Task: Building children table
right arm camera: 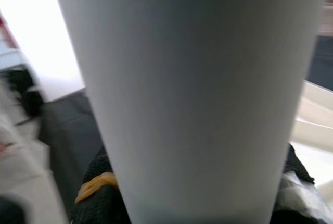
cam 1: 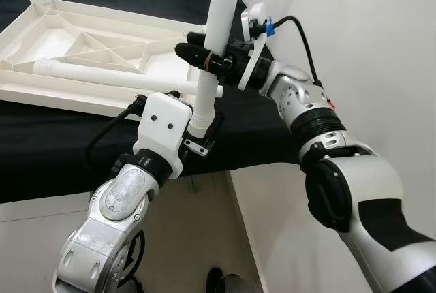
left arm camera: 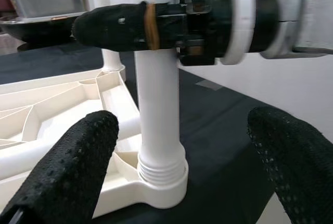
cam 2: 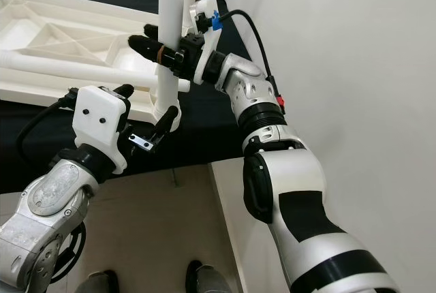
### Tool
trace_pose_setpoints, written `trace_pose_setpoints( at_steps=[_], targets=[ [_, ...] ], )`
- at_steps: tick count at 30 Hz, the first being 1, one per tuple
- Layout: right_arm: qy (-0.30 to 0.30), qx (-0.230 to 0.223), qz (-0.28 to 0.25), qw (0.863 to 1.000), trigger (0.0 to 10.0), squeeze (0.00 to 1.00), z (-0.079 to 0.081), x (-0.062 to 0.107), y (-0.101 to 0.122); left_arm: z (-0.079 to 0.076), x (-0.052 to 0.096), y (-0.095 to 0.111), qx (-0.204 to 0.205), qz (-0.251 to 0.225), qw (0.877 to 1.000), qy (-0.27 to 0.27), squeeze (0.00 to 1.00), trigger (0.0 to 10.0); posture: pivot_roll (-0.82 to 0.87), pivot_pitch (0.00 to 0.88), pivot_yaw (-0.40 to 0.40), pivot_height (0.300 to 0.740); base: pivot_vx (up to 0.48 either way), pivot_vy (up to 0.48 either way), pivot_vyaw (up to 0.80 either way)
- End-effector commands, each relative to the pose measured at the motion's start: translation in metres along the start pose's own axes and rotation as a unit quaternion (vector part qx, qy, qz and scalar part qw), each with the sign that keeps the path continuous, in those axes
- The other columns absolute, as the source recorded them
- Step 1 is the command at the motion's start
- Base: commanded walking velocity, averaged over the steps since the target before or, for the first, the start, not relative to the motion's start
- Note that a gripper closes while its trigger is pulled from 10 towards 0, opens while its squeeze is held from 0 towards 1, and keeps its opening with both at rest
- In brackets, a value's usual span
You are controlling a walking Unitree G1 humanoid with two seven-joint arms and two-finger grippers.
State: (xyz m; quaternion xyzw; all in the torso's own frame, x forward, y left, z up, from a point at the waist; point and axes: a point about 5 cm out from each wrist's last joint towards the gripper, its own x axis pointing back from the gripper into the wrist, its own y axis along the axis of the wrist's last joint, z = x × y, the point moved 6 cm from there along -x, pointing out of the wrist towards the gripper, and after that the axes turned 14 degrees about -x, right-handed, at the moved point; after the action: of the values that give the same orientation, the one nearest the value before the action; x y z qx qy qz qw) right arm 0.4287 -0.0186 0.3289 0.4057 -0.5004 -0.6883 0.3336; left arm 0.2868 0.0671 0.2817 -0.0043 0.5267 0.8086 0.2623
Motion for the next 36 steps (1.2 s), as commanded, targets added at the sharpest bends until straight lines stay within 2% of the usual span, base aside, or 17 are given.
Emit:
trace_pose_setpoints(
  at_steps=[1, 8, 11, 12, 13, 14, 15, 17, 20, 23, 26, 27, 28, 29, 30, 31, 36],
  targets=[
    [-0.028, -0.013, -0.006, 1.000, 0.0, 0.00, -0.007, 0.001, 0.000, -0.003, 0.002, -0.001, -0.002, 0.000, 1.000, -0.003, 0.00, 10.0, 0.08, 0.170, -0.174, 0.740, 0.000, 0.000, 0.00],
    [-0.064, -0.014, -0.029, 0.997, 0.0, 0.00, -0.015, 0.001, 0.007, -0.003, 0.002, -0.001, -0.002, 0.000, 1.000, -0.003, 0.00, 10.0, 0.08, 0.161, -0.172, 0.740, 0.000, 0.000, 0.00],
    [-0.163, -0.005, -0.033, 0.986, 0.0, 0.00, -0.034, 0.002, 0.005, -0.002, 0.001, -0.002, -0.004, 0.001, 1.000, -0.001, 0.00, 10.0, 0.08, 0.154, -0.170, 0.740, 0.000, 0.000, 0.00],
    [-0.257, 0.005, -0.029, 0.966, 0.0, 0.00, -0.054, 0.011, -0.001, -0.001, 0.001, -0.002, -0.005, 0.002, 1.000, 0.001, 0.00, 10.0, 0.07, 0.151, -0.170, 0.740, 0.000, 0.000, 0.00],
    [-0.257, 0.005, -0.029, 0.966, 0.0, 0.00, -0.054, 0.011, -0.001, -0.001, 0.001, -0.002, -0.005, 0.002, 1.000, 0.001, 0.00, 10.0, 0.07, 0.151, -0.170, 0.740, 0.000, 0.000, 0.00],
    [-0.344, 0.009, -0.035, 0.938, 0.0, 0.00, -0.071, 0.023, -0.004, -0.001, 0.000, -0.003, -0.006, 0.003, 1.000, 0.002, 0.00, 10.0, 0.07, 0.150, -0.167, 0.740, 0.000, 0.000, 0.00],
    [-0.344, 0.009, -0.035, 0.938, 0.0, 0.00, -0.071, 0.023, -0.004, -0.001, 0.000, -0.003, -0.006, 0.003, 1.000, 0.002, 0.00, 10.0, 0.07, 0.150, -0.167, 0.740, 0.000, 0.000, 0.00],
    [-0.448, 0.011, -0.048, 0.893, 0.0, 0.00, -0.088, 0.042, -0.013, -0.001, 0.000, -0.004, -0.006, 0.005, 1.000, 0.005, 0.00, 10.0, 0.08, 0.148, -0.171, 0.740, 0.000, 0.000, 0.00],
    [-0.469, 0.008, -0.054, 0.881, 0.0, 0.00, -0.091, 0.046, -0.015, -0.001, 0.000, -0.004, -0.006, 0.005, 1.000, 0.006, 0.00, 10.0, 0.08, 0.149, -0.170, 0.740, 0.000, 0.000, 0.00],
    [-0.533, 0.014, -0.063, 0.844, 0.0, 0.00, -0.095, 0.057, -0.024, 0.000, -0.001, -0.007, -0.009, 0.012, 1.000, 0.013, 0.00, 10.0, 0.07, 0.147, -0.170, 0.740, 0.000, 0.000, 0.00],
    [-0.557, 0.018, -0.069, 0.828, 0.0, 0.00, -0.095, 0.059, -0.029, 0.001, -0.001, -0.007, -0.010, 0.013, 1.000, 0.015, 0.00, 10.0, 0.07, 0.148, -0.170, 0.740, 0.000, 0.000, 0.00],
    [-0.544, 0.014, -0.074, 0.836, 2.4, 0.00, -0.089, 0.049, -0.031, 0.001, -0.002, -0.007, -0.010, 0.012, 1.000, 0.016, 0.00, 10.0, 0.07, 0.150, -0.172, 0.740, 0.000, 0.000, 0.00],
    [-0.533, 0.010, -0.077, 0.843, 2.4, 0.00, -0.084, 0.042, -0.031, 0.001, -0.002, -0.007, -0.010, 0.012, 1.000, 0.015, 0.00, 10.0, 0.07, 0.150, -0.172, 0.740, 0.000, 0.000, 0.00],
    [-0.523, 0.008, -0.082, 0.848, 10.0, 0.00, -0.080, 0.037, -0.030, 0.001, -0.002, -0.007, -0.011, 0.012, 1.000, 0.016, 0.00, 10.0, 0.07, 0.152, -0.173, 0.740, 0.000, 0.000, 0.00],
    [-0.523, 0.008, -0.082, 0.848, 10.0, 0.00, -0.080, 0.037, -0.030, 0.001, -0.002, -0.007, -0.011, 0.012, 1.000, 0.016, 0.00, 10.0, 0.07, 0.152, -0.173, 0.740, 0.000, 0.000, 0.00],
    [-0.512, 0.017, -0.087, 0.854, 10.0, 1.00, -0.077, 0.032, -0.027, 0.001, -0.002, -0.007, -0.011, 0.013, 1.000, 0.016, 0.00, 10.0, 0.07, 0.155, -0.173, 0.740, 0.000, 0.000, 0.00],
    [-0.493, 0.038, -0.110, 0.862, 10.0, 1.00, -0.071, 0.026, -0.013, 0.001, -0.001, -0.009, -0.010, 0.016, 1.000, 0.017, 0.00, 10.0, 0.07, 0.157, -0.175, 0.740, 0.000, 0.000, 0.00]
  ],
)
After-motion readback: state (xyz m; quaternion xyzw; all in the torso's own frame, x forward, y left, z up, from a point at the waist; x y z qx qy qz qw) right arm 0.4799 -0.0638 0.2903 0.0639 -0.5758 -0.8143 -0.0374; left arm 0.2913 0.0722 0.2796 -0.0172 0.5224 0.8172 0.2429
